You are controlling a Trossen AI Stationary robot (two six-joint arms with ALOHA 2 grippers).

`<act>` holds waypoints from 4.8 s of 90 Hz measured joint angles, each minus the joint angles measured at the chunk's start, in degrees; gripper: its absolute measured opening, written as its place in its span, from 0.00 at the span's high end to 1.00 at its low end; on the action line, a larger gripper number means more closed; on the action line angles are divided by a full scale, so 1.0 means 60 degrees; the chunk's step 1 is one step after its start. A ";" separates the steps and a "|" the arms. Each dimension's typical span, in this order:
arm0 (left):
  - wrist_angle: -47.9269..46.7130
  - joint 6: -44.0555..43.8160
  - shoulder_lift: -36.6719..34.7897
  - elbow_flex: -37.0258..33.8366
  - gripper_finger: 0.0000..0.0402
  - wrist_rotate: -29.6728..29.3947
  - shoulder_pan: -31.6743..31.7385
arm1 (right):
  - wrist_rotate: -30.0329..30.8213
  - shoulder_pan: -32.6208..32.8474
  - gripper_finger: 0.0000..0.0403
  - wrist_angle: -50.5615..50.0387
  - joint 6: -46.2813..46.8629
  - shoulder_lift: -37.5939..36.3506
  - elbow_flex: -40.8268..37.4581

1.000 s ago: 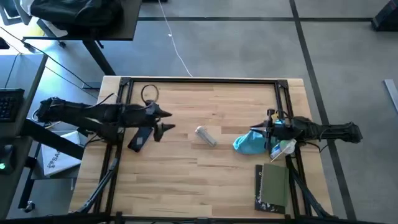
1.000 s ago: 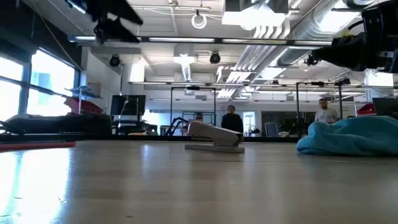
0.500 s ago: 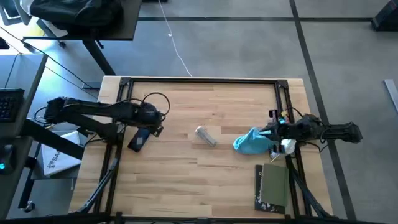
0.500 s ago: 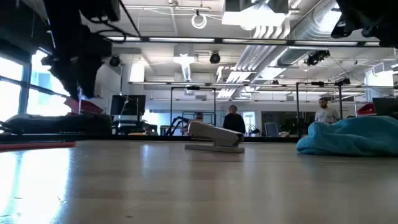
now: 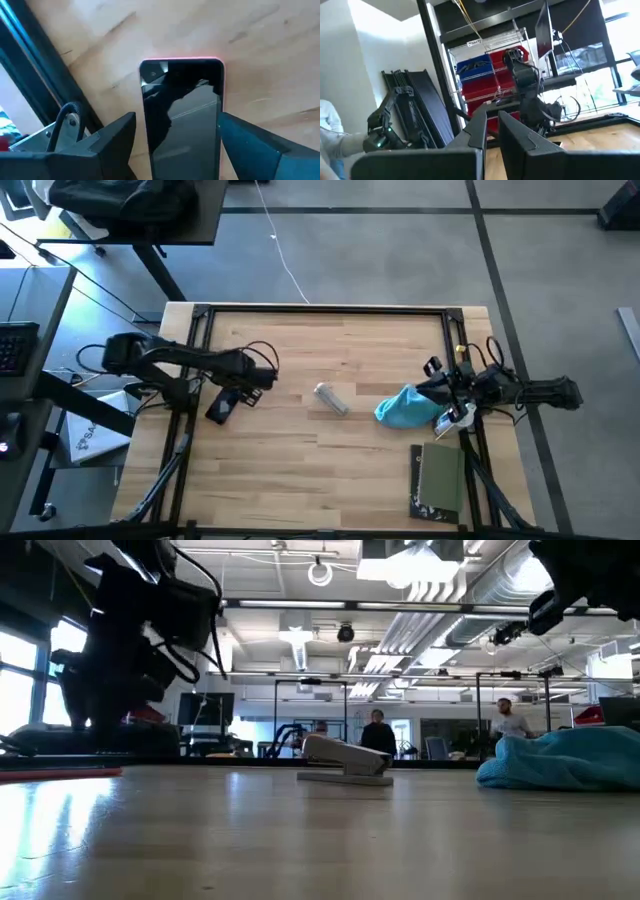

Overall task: Apply microfiber cloth
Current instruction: Spray the pink phone with the spray bottle

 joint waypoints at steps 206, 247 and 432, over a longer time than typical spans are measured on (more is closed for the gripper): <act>0.8569 0.0698 -0.0340 -0.0699 0.30 -0.0175 -0.3258 | 0.0506 0.0000 0.96 0.0404 0.0194 0.0084 0.0007; 0.8256 0.1128 -0.0346 -0.0692 0.19 -0.1244 -0.3295 | 0.0499 0.0000 0.96 0.0399 -0.0081 0.0084 0.0008; 0.7320 -0.0756 0.2247 0.0037 0.16 -0.3311 -0.3521 | 0.2062 0.0000 0.96 0.0086 0.0440 0.0080 0.0011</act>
